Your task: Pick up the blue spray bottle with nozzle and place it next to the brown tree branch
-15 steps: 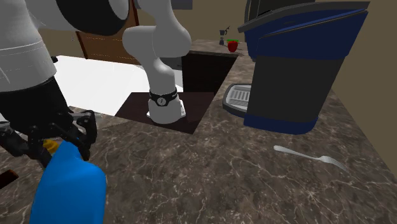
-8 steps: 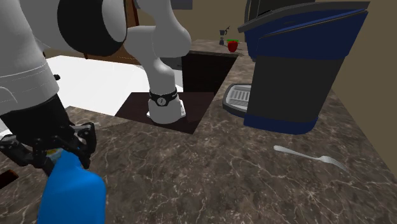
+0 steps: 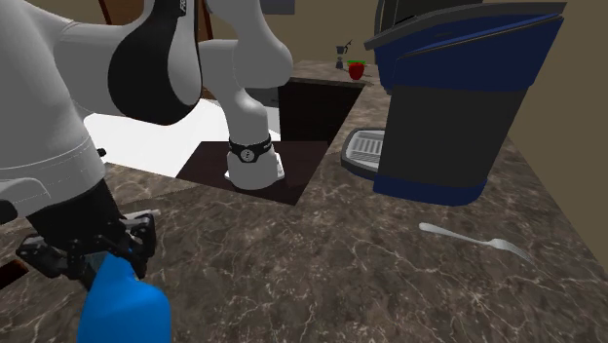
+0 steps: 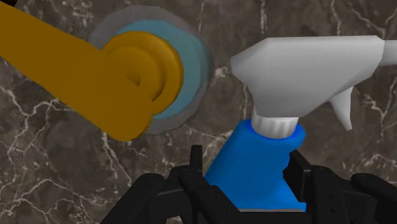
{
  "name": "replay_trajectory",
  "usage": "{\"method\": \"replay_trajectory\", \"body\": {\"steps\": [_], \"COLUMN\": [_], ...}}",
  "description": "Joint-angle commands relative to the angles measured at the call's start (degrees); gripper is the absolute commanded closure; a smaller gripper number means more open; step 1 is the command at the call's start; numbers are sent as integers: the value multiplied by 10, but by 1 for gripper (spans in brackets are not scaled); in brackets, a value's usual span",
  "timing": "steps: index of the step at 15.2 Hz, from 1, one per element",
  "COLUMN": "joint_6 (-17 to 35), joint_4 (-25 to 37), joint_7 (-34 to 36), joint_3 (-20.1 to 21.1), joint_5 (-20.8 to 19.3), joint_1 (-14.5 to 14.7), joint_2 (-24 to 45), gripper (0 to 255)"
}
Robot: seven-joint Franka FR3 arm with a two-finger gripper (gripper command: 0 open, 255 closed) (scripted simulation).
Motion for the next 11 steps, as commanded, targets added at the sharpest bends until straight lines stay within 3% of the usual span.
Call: {"method": "replay_trajectory", "body": {"steps": [1,11], "joint_6": [18,94], "joint_4": [-5,-13], "joint_7": [-1,-8], "joint_3": [0,2], "joint_5": [2,15], "joint_1": [0,-1], "joint_2": [12,81], "gripper": [255,255]}}
